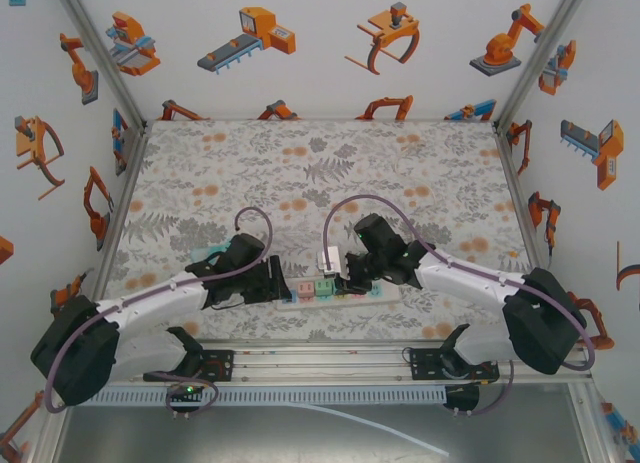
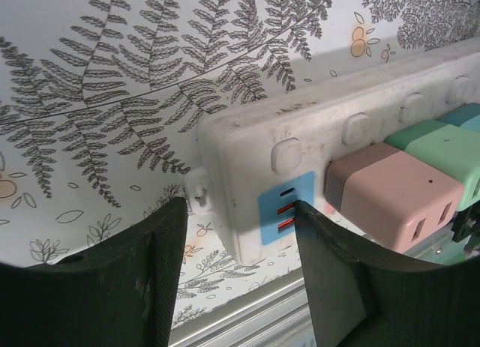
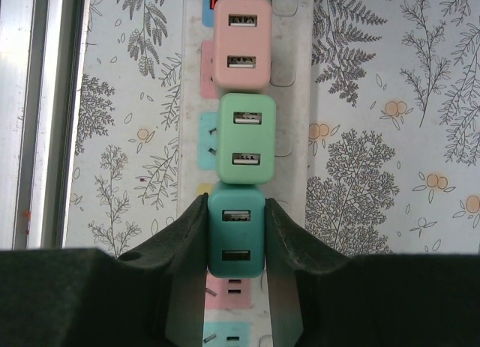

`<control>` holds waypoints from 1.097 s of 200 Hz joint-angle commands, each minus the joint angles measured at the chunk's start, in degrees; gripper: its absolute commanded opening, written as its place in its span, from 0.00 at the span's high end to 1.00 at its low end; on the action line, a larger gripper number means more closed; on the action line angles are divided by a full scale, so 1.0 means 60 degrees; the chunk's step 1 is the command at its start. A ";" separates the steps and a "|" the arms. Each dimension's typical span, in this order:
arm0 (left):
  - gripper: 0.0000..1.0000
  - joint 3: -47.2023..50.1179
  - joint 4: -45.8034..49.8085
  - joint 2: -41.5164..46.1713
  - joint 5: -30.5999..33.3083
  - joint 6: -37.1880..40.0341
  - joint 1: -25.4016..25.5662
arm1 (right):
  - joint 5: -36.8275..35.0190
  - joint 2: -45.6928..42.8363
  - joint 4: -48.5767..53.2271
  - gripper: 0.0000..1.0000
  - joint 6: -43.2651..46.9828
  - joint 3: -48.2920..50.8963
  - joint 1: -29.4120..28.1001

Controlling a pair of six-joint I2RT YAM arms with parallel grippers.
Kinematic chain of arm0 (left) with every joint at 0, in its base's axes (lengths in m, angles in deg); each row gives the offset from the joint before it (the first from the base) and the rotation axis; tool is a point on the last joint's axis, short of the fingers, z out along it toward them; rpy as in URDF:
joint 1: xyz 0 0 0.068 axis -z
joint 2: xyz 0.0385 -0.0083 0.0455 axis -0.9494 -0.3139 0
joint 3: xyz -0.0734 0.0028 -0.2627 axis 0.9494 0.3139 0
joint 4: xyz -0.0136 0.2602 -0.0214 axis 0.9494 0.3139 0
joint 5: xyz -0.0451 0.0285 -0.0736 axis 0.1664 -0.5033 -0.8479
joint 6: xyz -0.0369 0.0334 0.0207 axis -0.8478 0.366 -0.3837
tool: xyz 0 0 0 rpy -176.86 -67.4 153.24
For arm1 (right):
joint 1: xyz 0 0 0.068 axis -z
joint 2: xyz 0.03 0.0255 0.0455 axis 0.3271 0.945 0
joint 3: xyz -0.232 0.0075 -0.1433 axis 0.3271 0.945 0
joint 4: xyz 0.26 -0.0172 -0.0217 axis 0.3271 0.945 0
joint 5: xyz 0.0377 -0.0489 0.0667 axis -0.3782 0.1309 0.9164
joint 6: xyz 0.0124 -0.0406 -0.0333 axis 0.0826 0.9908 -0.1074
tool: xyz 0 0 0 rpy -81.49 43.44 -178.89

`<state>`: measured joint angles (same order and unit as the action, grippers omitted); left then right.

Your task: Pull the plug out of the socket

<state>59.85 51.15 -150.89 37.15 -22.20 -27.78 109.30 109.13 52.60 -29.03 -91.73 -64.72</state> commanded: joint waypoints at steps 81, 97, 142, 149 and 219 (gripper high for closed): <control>0.47 -0.0437 0.1948 -0.1389 0.1731 0.0325 0.0596 | 0.0123 -0.0088 -0.0081 0.85 -0.0613 -0.0802 -0.0086; 0.47 -0.0512 0.1998 -0.1561 0.1859 0.0311 0.0676 | 0.0095 -0.0134 -0.0038 0.86 -0.0702 -0.0859 -0.0086; 0.47 -0.0576 0.2138 -0.1697 0.2217 0.0245 0.0735 | 0.0087 -0.0468 -0.0059 0.88 -0.0811 -0.0828 -0.0057; 0.47 -0.0542 0.2138 -0.1684 0.2212 0.0242 0.0733 | 0.0091 -0.0525 -0.0058 0.88 -0.0837 -0.0812 -0.0042; 0.46 -0.0462 0.1641 -0.1201 0.1853 0.0424 0.0722 | -0.0109 -0.1624 -0.0278 0.90 -0.1556 -0.0382 0.0256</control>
<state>53.53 53.96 -157.01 42.99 -22.48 -23.58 107.82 103.21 54.89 -34.86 -93.65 -63.82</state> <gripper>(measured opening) 0.533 0.321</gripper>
